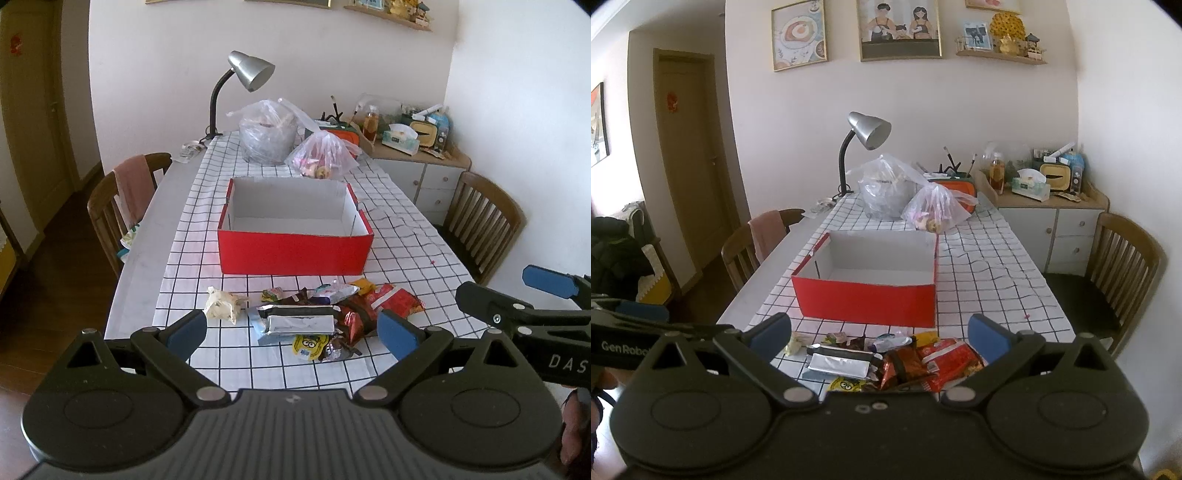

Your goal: Organize snacks

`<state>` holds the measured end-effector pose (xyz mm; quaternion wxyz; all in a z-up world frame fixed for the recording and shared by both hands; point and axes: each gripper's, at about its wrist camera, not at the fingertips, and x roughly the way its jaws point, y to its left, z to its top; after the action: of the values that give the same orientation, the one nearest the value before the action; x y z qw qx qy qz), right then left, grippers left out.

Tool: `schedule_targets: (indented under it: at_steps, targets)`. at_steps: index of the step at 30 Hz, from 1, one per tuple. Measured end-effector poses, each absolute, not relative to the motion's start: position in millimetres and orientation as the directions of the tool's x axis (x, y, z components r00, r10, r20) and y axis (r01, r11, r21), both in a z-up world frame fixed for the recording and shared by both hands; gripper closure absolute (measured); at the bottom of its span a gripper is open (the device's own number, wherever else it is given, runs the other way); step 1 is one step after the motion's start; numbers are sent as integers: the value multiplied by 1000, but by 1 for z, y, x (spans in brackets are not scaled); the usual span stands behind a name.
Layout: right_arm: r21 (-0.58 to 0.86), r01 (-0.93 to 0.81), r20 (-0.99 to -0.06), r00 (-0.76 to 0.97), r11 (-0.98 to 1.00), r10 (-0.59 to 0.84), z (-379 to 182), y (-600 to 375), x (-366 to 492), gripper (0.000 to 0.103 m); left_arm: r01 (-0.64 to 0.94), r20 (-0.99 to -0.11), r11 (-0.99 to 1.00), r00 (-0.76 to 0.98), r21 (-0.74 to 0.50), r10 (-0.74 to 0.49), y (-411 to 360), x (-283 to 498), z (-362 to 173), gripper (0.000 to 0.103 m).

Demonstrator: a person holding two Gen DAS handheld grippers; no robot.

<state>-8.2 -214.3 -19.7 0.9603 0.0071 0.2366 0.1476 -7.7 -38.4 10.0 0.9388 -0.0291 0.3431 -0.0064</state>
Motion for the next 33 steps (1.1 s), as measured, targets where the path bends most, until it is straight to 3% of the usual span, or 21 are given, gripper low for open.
schedule_targets:
  at_steps: [12, 20, 33]
  targets:
    - [96, -285, -479, 826, 954, 295, -29, -218, 16, 1, -43, -676, 994, 737, -97, -34, -28, 10, -1, 3]
    - [137, -285, -572, 759, 949, 311, -62, -224, 68, 2, -140, -722, 983, 692, -115, 14, -2, 43, -19, 4]
    - [109, -354, -725, 611, 929, 318, -133, -227, 138, 16, -294, -824, 943, 566, -159, 38, 42, 124, -75, 4]
